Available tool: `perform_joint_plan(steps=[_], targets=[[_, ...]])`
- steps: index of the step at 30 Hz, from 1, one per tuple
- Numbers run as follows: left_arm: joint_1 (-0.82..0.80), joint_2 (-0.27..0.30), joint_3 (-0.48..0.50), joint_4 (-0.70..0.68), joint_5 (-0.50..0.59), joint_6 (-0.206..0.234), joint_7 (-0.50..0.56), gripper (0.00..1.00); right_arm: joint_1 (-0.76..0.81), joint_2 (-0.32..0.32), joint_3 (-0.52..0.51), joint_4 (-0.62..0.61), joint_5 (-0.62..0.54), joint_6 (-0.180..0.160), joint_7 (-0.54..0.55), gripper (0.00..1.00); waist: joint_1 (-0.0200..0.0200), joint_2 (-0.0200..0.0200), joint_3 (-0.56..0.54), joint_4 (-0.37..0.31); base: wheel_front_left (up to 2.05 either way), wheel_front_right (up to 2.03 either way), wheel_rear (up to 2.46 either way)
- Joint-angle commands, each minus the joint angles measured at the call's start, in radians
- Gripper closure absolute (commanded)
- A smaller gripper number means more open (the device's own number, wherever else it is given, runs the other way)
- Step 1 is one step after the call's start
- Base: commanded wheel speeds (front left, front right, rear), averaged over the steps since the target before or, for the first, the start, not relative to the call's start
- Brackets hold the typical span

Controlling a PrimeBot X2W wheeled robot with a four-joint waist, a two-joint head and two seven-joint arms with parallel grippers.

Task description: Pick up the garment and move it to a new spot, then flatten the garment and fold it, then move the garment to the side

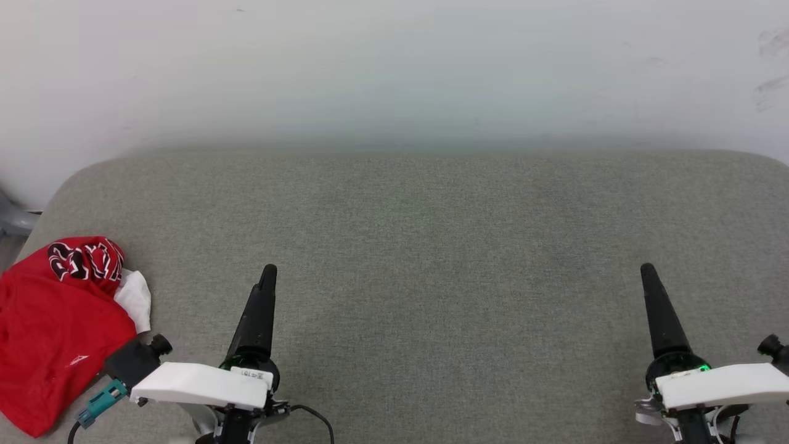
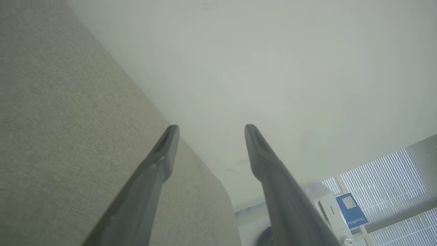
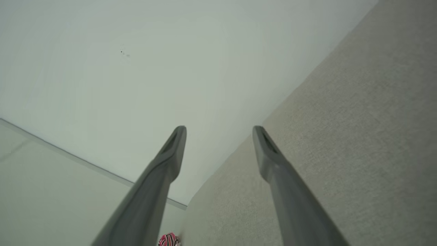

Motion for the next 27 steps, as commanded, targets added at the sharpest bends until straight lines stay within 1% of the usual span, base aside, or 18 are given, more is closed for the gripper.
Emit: perform_joint_plan(steps=[1,7,13,17,27], targets=[[-0.007,0.002,-0.002,-0.020,0.038,0.000,-0.008,0.00,-0.005,-0.010,0.007,-0.018,-0.041,0.000,-0.009,0.00,-0.0001,0.0000,0.000,0.000,0.00,0.00,0.00],[-0.004,0.000,0.003,-0.033,0.206,0.000,-0.028,0.00,0.002,-0.024,0.020,-0.018,-0.234,0.000,-0.028,0.00,-0.0001,0.0000,0.002,0.001,0.00,0.00,0.00],[0.000,-0.001,0.014,-0.049,0.356,0.000,-0.047,0.00,0.010,-0.023,0.000,-0.026,-0.410,0.000,-0.029,0.00,-0.0001,0.0000,0.003,0.000,0.00,0.00,0.00],[0.006,0.000,0.019,-0.053,0.449,0.000,-0.059,0.00,0.017,-0.016,-0.007,-0.041,-0.507,0.000,-0.020,0.00,-0.0001,0.0000,0.003,0.000,0.00,0.00,0.00],[0.009,0.027,0.014,-0.034,0.659,0.000,-0.086,0.00,0.032,-0.009,-0.013,-0.069,-0.714,0.000,0.008,0.00,-0.0001,0.0000,0.004,0.001,0.00,0.00,0.00]])
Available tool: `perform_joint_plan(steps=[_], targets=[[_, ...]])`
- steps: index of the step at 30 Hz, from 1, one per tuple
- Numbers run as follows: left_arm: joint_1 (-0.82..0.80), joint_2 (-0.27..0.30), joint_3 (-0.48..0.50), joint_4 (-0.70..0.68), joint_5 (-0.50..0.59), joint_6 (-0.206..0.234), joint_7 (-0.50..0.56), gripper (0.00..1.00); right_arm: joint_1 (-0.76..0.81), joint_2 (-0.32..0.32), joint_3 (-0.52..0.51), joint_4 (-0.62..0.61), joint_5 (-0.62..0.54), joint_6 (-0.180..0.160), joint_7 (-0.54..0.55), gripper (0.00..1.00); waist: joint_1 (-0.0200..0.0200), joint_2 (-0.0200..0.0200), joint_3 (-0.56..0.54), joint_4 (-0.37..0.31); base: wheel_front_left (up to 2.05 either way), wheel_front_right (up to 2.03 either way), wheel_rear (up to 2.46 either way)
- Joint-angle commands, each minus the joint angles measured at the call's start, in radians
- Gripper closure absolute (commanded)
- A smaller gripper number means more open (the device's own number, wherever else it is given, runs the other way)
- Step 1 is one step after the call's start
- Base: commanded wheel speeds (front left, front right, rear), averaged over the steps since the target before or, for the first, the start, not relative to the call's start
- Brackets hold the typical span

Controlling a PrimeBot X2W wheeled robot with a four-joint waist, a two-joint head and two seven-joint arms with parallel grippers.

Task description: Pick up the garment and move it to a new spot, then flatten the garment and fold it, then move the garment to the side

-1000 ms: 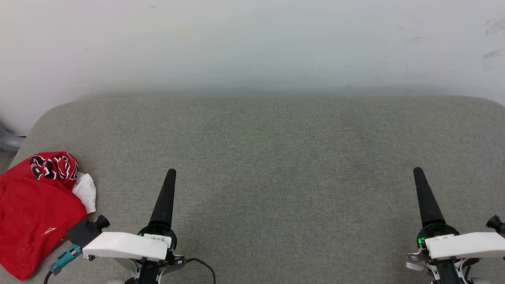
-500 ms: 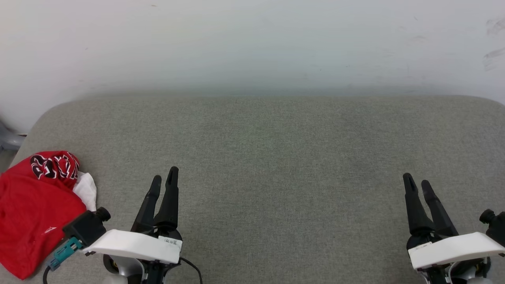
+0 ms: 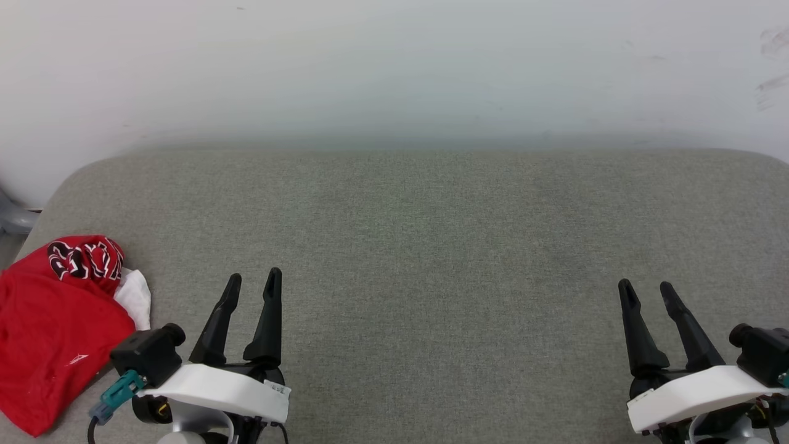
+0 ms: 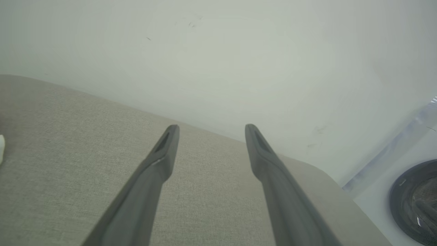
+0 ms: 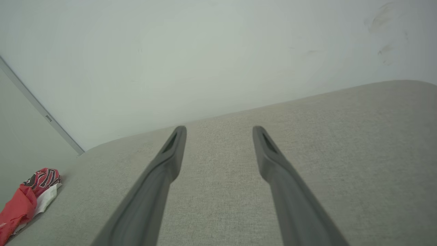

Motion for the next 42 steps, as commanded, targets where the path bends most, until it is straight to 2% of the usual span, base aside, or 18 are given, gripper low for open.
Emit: perform_joint_plan(steps=[1,8,20,27,42], targets=[[-0.001,0.009,-0.001,-0.008,0.033,0.000,-0.008,0.00,0.001,0.000,-0.003,-0.017,-0.036,0.000,0.001,0.00,-0.0001,0.0000,0.000,0.000,0.00,0.00,0.00],[0.002,0.017,-0.008,0.004,0.136,0.007,-0.026,0.00,0.011,0.005,-0.019,-0.035,-0.147,0.000,0.021,0.00,-0.0001,0.0000,-0.001,0.001,0.00,0.00,0.00],[0.010,0.010,-0.012,0.025,0.246,0.026,-0.055,0.00,0.031,0.017,-0.038,-0.069,-0.277,0.000,0.030,0.00,-0.0001,0.0000,-0.003,0.005,0.00,0.00,0.00],[0.008,0.003,-0.002,0.049,0.289,0.029,-0.070,0.00,0.049,0.021,-0.060,-0.086,-0.316,0.000,0.027,0.00,-0.0001,0.0000,-0.004,0.008,0.00,0.00,0.00],[0.004,-0.009,0.009,0.080,0.369,0.019,-0.099,0.00,0.064,0.022,-0.088,-0.084,-0.324,0.000,0.000,0.00,-0.0001,0.0000,-0.006,0.011,0.00,0.00,0.00]])
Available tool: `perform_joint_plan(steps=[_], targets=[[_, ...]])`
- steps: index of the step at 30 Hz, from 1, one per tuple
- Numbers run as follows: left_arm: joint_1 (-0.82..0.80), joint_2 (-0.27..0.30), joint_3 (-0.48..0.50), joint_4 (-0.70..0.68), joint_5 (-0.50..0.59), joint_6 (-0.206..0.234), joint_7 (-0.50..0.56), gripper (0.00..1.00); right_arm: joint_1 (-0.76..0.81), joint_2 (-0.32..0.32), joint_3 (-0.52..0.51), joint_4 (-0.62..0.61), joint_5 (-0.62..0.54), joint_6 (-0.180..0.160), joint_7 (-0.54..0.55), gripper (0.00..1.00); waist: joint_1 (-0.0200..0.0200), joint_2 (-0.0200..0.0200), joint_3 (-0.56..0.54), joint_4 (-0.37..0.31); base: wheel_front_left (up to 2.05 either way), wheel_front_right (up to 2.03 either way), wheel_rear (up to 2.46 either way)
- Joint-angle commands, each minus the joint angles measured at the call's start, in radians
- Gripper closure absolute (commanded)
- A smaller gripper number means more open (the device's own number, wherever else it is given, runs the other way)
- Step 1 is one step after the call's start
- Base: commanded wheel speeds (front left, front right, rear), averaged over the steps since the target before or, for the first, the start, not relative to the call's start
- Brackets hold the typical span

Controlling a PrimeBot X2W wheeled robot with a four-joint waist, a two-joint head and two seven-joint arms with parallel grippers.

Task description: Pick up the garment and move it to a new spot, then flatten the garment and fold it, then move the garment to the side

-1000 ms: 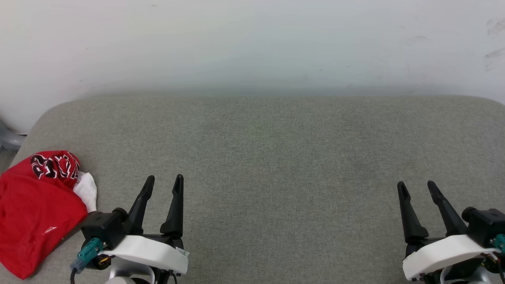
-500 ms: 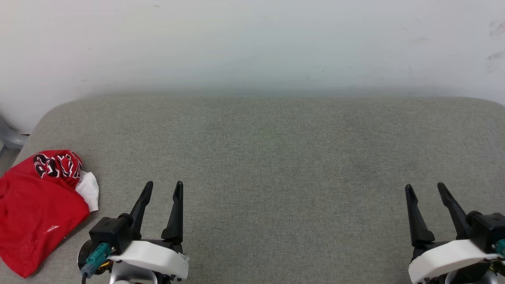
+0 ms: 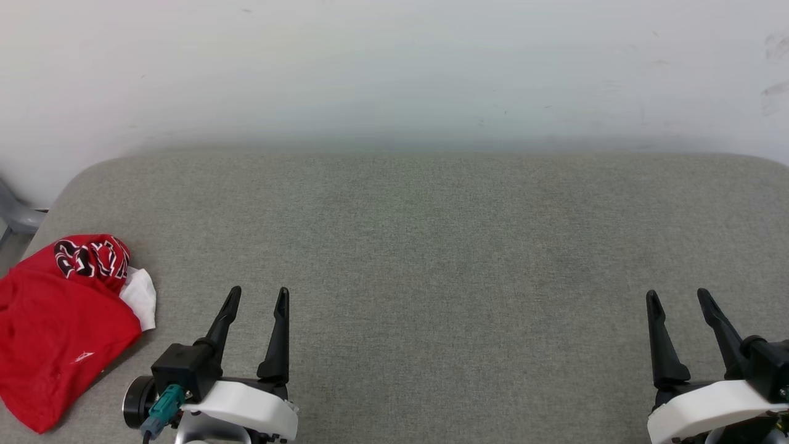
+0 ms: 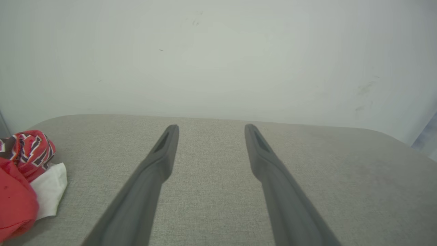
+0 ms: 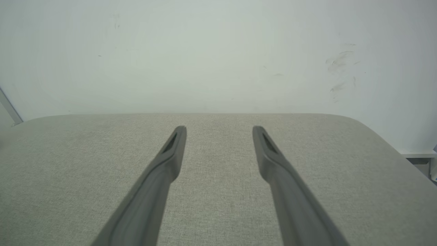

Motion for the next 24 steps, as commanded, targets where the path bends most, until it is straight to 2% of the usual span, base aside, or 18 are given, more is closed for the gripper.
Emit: perform_joint_plan(steps=[1,13,24], targets=[[-0.004,0.001,0.002,-0.003,0.015,-0.005,-0.007,0.00,0.009,0.002,-0.001,-0.005,-0.016,0.000,-0.008,0.00,0.0000,0.0000,0.000,0.000,0.00,0.00,0.00],[-0.008,-0.006,0.011,0.018,0.080,-0.010,-0.028,0.00,0.010,0.002,-0.002,0.010,-0.064,0.000,-0.034,0.00,0.0000,0.0000,-0.002,0.023,0.00,0.00,0.00],[-0.021,-0.009,0.045,0.057,0.057,-0.011,-0.030,0.00,-0.006,0.002,0.058,0.033,-0.033,0.000,-0.057,0.00,0.0000,0.0000,-0.006,0.142,0.00,0.00,0.00]])
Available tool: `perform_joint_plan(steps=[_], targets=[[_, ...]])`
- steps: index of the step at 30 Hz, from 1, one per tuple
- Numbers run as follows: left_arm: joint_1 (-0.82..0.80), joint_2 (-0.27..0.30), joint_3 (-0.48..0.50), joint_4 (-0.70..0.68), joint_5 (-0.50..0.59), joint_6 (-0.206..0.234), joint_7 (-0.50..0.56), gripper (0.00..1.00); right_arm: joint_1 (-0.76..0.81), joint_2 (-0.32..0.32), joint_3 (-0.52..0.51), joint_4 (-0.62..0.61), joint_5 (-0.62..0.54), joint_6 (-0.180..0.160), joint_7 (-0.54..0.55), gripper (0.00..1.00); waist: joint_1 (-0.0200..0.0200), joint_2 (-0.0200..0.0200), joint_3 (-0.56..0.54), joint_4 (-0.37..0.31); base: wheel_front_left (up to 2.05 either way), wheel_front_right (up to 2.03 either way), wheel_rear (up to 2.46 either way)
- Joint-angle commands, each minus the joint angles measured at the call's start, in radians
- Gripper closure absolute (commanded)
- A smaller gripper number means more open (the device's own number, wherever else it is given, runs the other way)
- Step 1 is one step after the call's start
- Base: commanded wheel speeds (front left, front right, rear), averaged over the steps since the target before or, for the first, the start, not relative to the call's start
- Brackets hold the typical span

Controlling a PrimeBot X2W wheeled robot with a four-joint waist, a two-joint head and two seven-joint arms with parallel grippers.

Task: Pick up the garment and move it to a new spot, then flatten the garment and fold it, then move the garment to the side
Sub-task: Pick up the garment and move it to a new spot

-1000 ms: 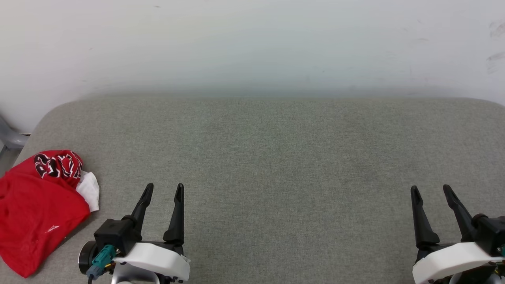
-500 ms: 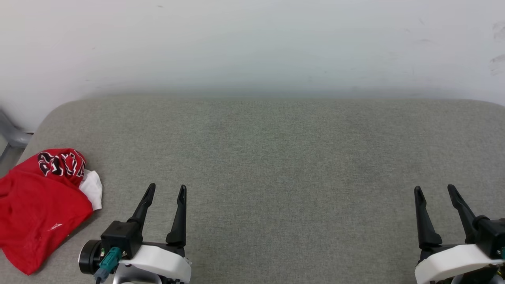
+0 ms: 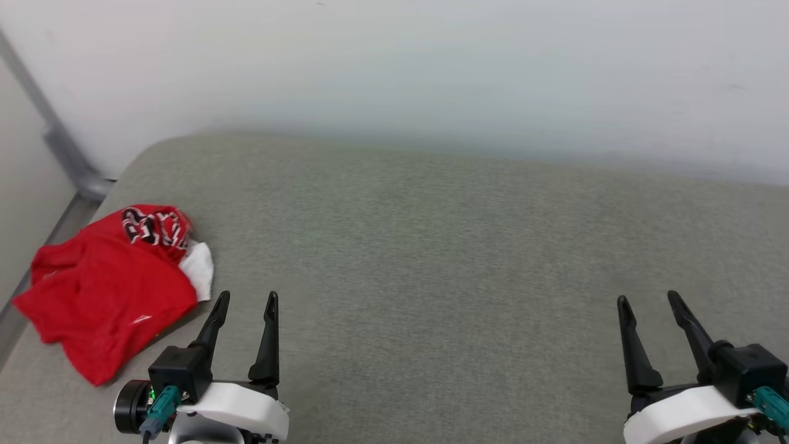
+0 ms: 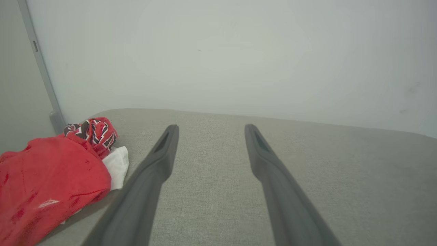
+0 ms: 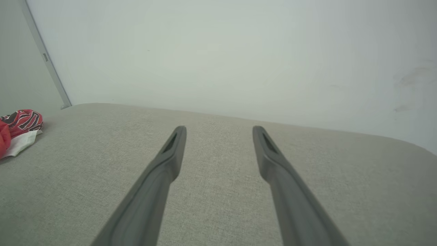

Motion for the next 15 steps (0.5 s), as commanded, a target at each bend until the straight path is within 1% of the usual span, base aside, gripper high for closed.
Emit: perform_joint_plan(steps=[1,15], targets=[[-0.010,0.000,0.004,0.004,0.006,-0.001,-0.003,0.00,-0.007,0.002,0.005,0.003,0.005,0.000,-0.008,0.00,0.0000,-0.0001,-0.001,0.036,0.00,0.00,0.00],[-0.003,-0.001,0.060,0.015,0.012,0.012,-0.003,0.00,-0.033,0.002,0.046,0.023,0.016,0.000,-0.017,0.00,0.0000,-0.0001,-0.001,0.243,0.00,0.00,0.00]])
